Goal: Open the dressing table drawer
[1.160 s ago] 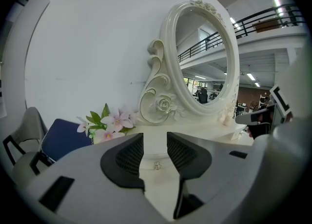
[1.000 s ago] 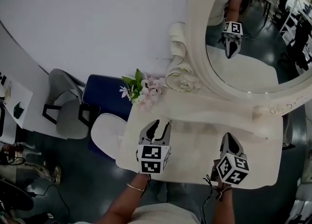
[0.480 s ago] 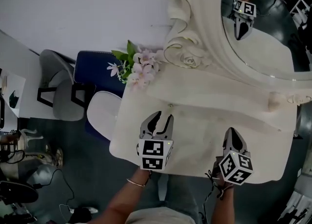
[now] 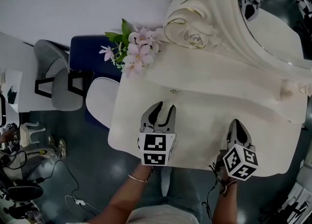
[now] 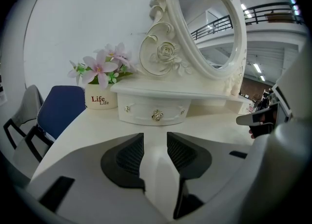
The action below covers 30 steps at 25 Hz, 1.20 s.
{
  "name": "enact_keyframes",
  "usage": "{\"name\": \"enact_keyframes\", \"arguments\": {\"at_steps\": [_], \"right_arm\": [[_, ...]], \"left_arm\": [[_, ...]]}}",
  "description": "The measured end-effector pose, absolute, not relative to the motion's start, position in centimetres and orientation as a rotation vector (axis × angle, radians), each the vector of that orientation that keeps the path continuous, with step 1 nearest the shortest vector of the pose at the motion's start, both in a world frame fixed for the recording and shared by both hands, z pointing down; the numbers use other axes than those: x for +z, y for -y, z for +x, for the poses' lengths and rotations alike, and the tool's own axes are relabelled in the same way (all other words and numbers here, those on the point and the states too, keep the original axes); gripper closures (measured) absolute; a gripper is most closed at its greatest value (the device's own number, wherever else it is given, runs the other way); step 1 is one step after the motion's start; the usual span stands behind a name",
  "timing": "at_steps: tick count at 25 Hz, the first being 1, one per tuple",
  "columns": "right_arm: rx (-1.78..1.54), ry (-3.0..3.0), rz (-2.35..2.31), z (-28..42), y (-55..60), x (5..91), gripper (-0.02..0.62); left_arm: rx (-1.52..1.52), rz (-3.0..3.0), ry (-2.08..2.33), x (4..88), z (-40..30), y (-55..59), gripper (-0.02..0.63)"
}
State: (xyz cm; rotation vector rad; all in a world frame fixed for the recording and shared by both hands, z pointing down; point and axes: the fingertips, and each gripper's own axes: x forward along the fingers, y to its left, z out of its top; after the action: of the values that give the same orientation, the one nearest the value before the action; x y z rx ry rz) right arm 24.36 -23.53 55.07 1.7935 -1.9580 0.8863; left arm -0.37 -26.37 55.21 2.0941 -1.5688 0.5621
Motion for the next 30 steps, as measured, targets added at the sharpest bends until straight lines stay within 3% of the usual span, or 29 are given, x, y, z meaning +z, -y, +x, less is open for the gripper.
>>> {"name": "enact_keyframes", "arguments": {"at_steps": [30], "right_arm": [[0.973, 1.877, 1.853, 27.1, 23.1, 56.4, 0.589]], "left_arm": [[0.618, 2.125, 1.587, 55.5, 1.6, 31.6, 0.453]]}}
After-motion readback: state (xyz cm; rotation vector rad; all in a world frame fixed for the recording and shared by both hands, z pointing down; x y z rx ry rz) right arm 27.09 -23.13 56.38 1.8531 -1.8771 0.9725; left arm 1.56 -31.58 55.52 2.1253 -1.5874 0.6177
